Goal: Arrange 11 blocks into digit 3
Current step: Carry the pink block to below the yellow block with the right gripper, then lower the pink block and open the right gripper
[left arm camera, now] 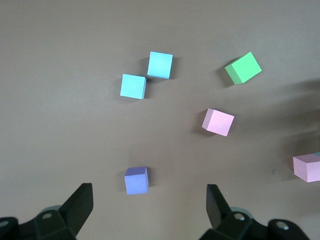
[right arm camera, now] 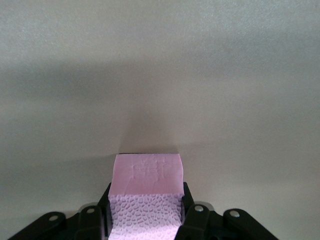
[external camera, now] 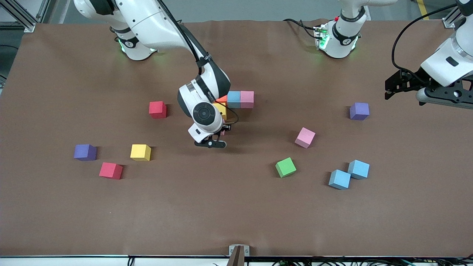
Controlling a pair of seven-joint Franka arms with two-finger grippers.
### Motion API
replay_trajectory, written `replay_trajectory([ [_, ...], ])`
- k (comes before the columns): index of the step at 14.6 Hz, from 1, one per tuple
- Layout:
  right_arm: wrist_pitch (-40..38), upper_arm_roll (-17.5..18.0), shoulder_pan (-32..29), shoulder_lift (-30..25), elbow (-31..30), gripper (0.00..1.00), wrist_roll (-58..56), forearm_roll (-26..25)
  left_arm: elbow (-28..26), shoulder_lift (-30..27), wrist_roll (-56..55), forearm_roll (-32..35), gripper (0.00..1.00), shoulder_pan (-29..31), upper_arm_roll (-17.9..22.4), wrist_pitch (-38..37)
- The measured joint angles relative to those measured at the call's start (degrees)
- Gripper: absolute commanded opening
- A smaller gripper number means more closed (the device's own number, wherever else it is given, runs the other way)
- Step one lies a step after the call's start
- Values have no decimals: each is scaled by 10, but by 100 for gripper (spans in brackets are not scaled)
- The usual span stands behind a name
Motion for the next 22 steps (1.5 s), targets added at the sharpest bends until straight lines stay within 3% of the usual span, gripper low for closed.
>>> replay_trajectory([
  [22, 0, 0, 5, 0, -2, 47, 0, 0, 1, 0, 0, -16, 100, 1, 0, -1],
])
